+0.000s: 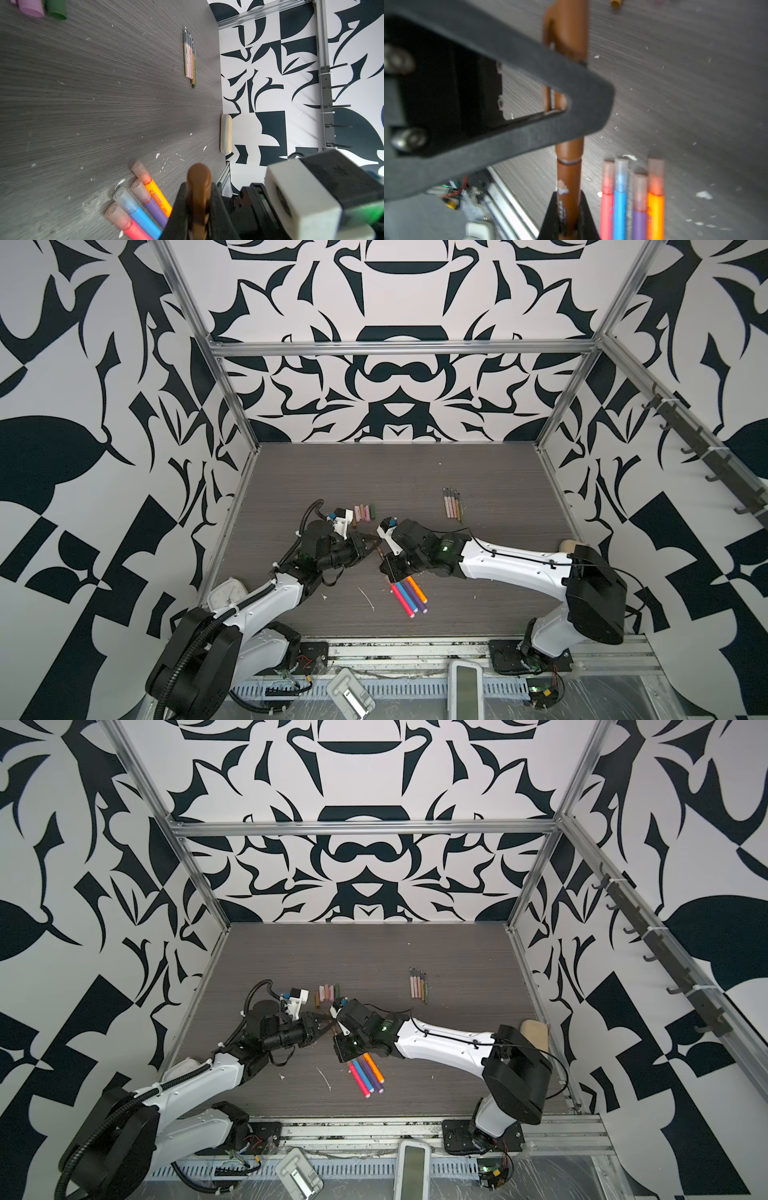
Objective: Open the pen caps
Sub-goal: 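Pull the brown cap off with the left gripper while the right holds the pen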
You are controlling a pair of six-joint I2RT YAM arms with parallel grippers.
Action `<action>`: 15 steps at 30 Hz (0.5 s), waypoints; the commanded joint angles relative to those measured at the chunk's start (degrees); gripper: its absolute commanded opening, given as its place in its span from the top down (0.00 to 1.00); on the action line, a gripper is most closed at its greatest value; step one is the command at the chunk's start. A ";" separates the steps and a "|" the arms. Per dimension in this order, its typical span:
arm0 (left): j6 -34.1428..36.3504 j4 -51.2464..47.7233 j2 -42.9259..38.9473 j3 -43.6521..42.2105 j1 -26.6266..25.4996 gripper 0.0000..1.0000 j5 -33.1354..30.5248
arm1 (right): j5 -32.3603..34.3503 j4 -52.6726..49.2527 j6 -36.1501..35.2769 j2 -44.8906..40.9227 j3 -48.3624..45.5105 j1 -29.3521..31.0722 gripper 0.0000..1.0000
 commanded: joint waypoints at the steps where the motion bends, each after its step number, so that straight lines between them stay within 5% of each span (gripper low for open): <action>1: 2.90 -3.71 -0.46 2.47 -0.09 1.00 -0.87 | 0.77 0.65 0.22 -1.32 0.62 -0.21 1.00; 8: 18.74 -26.46 1.53 17.02 5.65 1.00 -7.62 | 0.01 3.59 3.21 -4.60 -7.26 1.45 1.00; 12: 22.93 -31.28 5.81 25.09 13.98 1.00 -7.22 | 0.38 8.19 6.71 -5.48 -13.30 4.36 1.00; 15: 24.93 -33.98 9.99 29.76 15.65 1.00 -7.39 | 1.23 10.02 8.00 -7.36 -16.15 4.98 1.00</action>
